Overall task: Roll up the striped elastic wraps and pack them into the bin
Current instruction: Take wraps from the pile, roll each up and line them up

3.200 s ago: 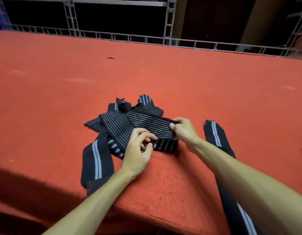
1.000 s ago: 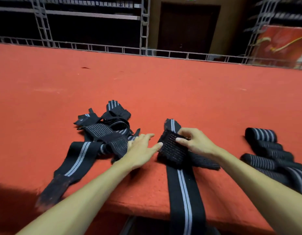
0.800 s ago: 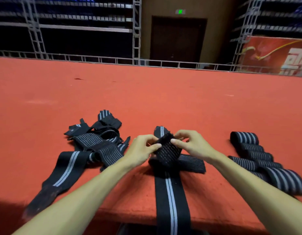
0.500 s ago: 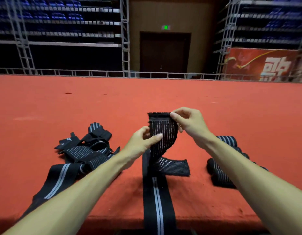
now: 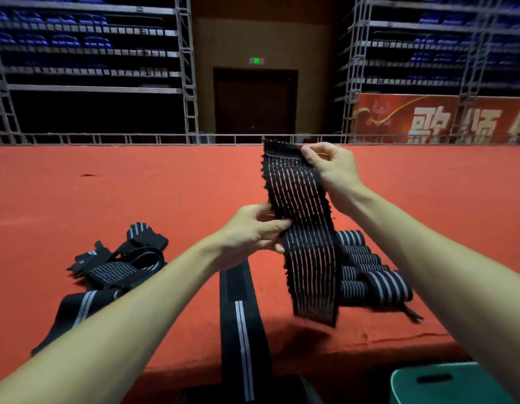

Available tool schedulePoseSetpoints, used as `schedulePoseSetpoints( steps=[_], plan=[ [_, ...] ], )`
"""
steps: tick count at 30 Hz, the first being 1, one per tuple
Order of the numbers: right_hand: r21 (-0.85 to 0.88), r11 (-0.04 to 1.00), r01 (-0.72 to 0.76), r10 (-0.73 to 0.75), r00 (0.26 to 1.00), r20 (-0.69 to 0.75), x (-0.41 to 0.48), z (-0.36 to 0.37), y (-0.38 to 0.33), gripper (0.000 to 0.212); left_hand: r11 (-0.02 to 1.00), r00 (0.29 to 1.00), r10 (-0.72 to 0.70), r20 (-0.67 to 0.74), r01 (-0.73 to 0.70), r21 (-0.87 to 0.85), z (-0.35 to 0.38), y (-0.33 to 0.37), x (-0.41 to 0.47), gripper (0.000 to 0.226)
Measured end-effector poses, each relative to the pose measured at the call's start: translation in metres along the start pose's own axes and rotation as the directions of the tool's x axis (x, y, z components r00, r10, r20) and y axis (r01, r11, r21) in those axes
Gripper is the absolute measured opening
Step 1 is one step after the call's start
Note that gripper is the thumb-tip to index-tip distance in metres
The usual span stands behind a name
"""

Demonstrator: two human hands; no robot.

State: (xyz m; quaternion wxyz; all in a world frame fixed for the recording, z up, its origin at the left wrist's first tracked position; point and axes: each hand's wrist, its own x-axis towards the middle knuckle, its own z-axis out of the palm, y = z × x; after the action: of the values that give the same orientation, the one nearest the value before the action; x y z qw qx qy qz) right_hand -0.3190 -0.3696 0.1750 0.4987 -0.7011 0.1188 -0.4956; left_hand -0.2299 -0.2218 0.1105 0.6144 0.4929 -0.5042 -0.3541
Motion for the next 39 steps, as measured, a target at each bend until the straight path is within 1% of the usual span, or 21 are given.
schedulePoseSetpoints(
  steps=[2, 4, 8, 11, 13, 16, 18, 19, 21, 24, 26, 27, 29, 30, 32, 33, 35, 37, 39],
  plan=[
    [-0.083, 0.996, -0.011, 0.013, 1.0, 0.013, 0.0, -0.007, 0.007, 0.006, 0.997, 0.999, -0.04, 0.03, 0.042, -0.06, 0.005, -0.004, 0.001, 0.016],
    [-0.166, 0.985, -0.043, 0.052, 0.998, 0.047, -0.001, -0.012, 0.022, 0.003, 0.994, 0.997, -0.079, 0.021, 0.081, -0.068, 0.007, -0.022, 0.004, 0.016],
    [-0.308, 0.941, -0.141, 0.183, 0.977, 0.111, -0.005, -0.021, 0.07, 0.011, 0.976, 0.976, -0.214, -0.024, 0.215, 0.041, 0.005, -0.078, 0.015, 0.015],
    [-0.405, 0.901, -0.157, 0.213, 0.972, 0.098, -0.005, -0.029, 0.108, 0.015, 0.953, 0.956, -0.279, -0.094, 0.288, 0.091, 0.004, -0.122, 0.022, 0.021],
    [-0.445, 0.876, -0.184, 0.242, 0.967, 0.076, -0.002, -0.033, 0.132, 0.011, 0.938, 0.947, -0.294, -0.127, 0.312, 0.152, 0.002, -0.146, 0.027, 0.021],
    [-0.448, 0.859, -0.249, 0.307, 0.95, 0.06, 0.003, -0.035, 0.16, 0.007, 0.878, 0.948, -0.255, -0.189, 0.309, 0.366, -0.006, -0.172, 0.04, 0.014],
    [-0.401, 0.862, -0.311, 0.355, 0.934, 0.037, 0.006, -0.033, 0.175, 0.009, 0.788, 0.955, -0.188, -0.229, 0.286, 0.545, -0.012, -0.187, 0.051, 0.021],
    [-0.395, 0.854, -0.338, 0.373, 0.928, 0.012, 0.008, -0.031, 0.183, 0.01, 0.746, 0.958, -0.155, -0.241, 0.273, 0.607, -0.014, -0.192, 0.056, 0.024],
    [-0.439, 0.815, -0.377, 0.402, 0.915, -0.039, 0.01, -0.027, 0.199, 0.01, 0.711, 0.958, -0.105, -0.268, 0.26, 0.653, -0.014, -0.2, 0.062, 0.031],
    [-0.547, 0.728, -0.413, 0.434, 0.895, -0.098, 0.012, -0.021, 0.223, 0.005, 0.725, 0.947, -0.071, -0.313, 0.265, 0.636, -0.014, -0.209, 0.067, 0.047],
    [-0.615, 0.666, -0.422, 0.464, 0.88, -0.102, 0.012, -0.017, 0.234, 0.004, 0.719, 0.95, -0.049, -0.309, 0.248, 0.649, -0.016, -0.211, 0.067, 0.051],
    [-0.652, 0.63, -0.422, 0.489, 0.868, -0.089, 0.012, -0.015, 0.237, 0.006, 0.703, 0.958, -0.037, -0.285, 0.228, 0.674, -0.019, -0.211, 0.067, 0.05],
    [-0.731, 0.551, -0.402, 0.544, 0.838, -0.051, 0.01, -0.011, 0.24, 0.013, 0.651, 0.981, -0.023, -0.192, 0.161, 0.742, -0.027, -0.207, 0.065, 0.043],
    [-0.762, 0.522, -0.384, 0.56, 0.828, -0.034, 0.008, -0.009, 0.24, 0.02, 0.63, 0.989, -0.015, -0.149, 0.125, 0.766, -0.033, -0.204, 0.062, 0.039],
    [-0.808, 0.486, -0.333, 0.566, 0.824, 0.0, 0.003, -0.005, 0.236, 0.038, 0.603, 0.993, 0.019, -0.115, 0.08, 0.794, -0.048, -0.196, 0.054, 0.03],
    [-0.827, 0.48, -0.294, 0.553, 0.833, 0.025, 0.001, -0.003, 0.233, 0.044, 0.591, 0.992, 0.042, -0.119, 0.071, 0.804, -0.057, -0.192, 0.048, 0.026],
    [-0.846, 0.491, -0.208, 0.517, 0.851, 0.091, -0.005, 0.006, 0.223, 0.048, 0.557, 0.988, 0.073, -0.135, 0.072, 0.827, -0.078, -0.182, 0.034, 0.023],
    [-0.847, 0.515, -0.133, 0.488, 0.858, 0.162, -0.011, 0.021, 0.214, 0.046, 0.516, 0.982, 0.084, -0.172, 0.105, 0.85, -0.099, -0.173, 0.015, 0.022],
    [-0.838, 0.542, -0.055, 0.48, 0.839, 0.255, -0.02, 0.043, 0.205, 0.041, 0.479, 0.971, 0.109, -0.214, 0.137, 0.867, -0.12, -0.165, -0.009, 0.021]
  ],
)
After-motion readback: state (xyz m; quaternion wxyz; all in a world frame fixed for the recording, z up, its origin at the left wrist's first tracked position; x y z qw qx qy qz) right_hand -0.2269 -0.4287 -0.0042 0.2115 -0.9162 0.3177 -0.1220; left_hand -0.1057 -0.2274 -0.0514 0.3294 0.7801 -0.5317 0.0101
